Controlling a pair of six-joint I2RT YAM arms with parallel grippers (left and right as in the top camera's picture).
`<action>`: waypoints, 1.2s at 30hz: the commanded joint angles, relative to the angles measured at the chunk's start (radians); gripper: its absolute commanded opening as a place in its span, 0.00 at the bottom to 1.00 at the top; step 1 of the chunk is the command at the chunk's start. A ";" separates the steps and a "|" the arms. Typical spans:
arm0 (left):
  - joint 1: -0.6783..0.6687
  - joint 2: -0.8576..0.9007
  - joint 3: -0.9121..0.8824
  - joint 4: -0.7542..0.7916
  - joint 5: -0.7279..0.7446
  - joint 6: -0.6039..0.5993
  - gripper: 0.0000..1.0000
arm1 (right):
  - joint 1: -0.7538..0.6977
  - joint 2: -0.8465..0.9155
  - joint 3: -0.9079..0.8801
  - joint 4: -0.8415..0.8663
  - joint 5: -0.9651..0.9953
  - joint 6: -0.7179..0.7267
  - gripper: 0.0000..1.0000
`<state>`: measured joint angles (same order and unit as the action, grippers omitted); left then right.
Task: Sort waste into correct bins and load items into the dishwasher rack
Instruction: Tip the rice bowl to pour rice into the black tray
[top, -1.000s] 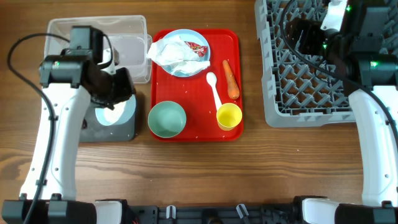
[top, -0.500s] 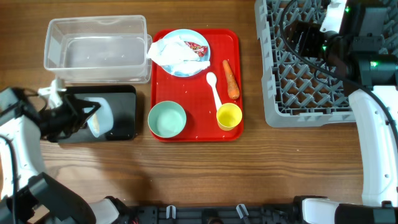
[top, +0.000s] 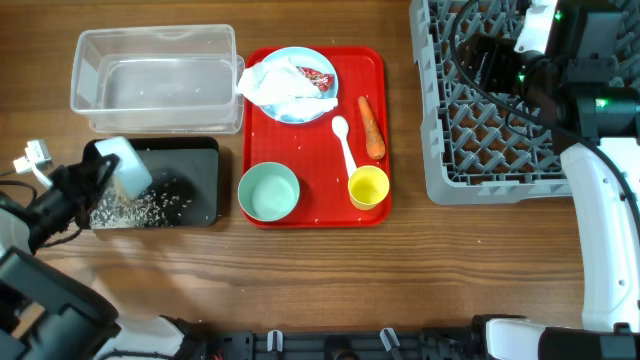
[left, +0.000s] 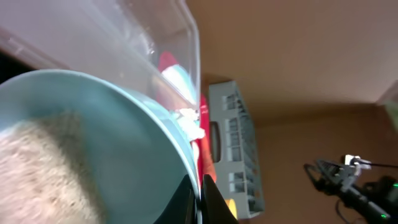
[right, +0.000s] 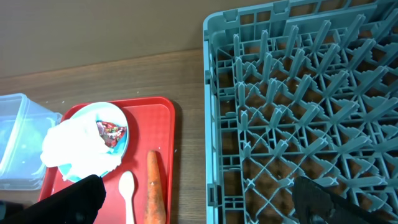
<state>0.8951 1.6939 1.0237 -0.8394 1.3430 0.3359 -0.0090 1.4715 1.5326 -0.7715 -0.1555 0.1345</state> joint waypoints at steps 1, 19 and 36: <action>0.006 0.087 -0.006 0.037 0.150 0.032 0.04 | 0.006 0.012 0.023 -0.002 -0.002 0.000 1.00; 0.006 0.143 -0.006 -0.059 0.234 -0.143 0.04 | 0.006 0.012 0.023 0.000 -0.002 0.000 1.00; 0.004 0.143 -0.005 0.009 0.119 -0.211 0.04 | 0.006 0.012 0.023 0.000 -0.002 0.007 1.00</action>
<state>0.8951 1.8278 1.0210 -0.8742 1.5349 0.1356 -0.0090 1.4715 1.5326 -0.7742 -0.1558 0.1349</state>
